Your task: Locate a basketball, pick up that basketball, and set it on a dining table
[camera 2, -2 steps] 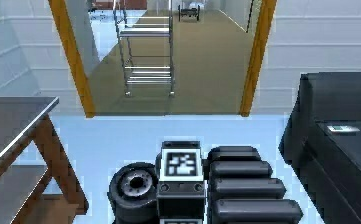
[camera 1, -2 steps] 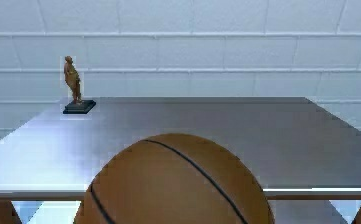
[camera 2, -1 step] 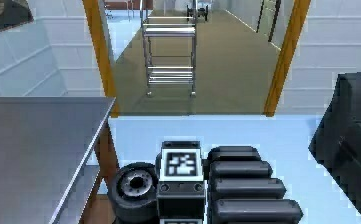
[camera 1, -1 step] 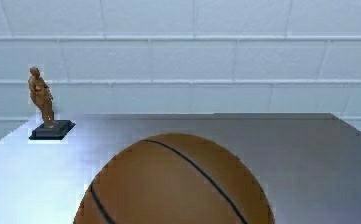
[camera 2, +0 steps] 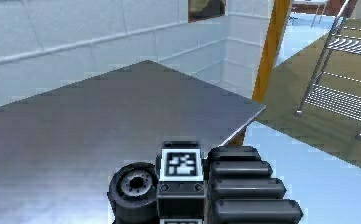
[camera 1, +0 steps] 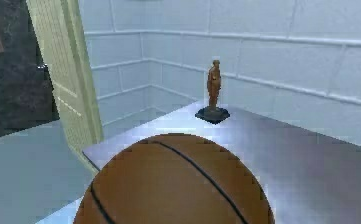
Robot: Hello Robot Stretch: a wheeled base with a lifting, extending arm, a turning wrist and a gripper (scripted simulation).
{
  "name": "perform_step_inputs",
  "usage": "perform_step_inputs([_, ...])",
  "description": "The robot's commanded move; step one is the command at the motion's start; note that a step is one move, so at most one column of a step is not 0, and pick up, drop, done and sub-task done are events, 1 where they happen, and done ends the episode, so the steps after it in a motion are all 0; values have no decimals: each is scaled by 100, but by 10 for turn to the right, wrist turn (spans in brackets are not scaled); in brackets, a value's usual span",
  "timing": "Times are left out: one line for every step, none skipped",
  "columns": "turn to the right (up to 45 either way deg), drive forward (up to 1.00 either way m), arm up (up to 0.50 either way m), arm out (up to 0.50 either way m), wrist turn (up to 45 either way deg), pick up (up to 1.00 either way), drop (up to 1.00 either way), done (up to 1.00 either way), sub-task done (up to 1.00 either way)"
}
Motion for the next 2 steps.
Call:
perform_step_inputs([-450, 0, 0, 0, 0, 0, 0, 0, 0])
perform_step_inputs([-450, 0, 0, 0, 0, 0, 0, 0, 0])
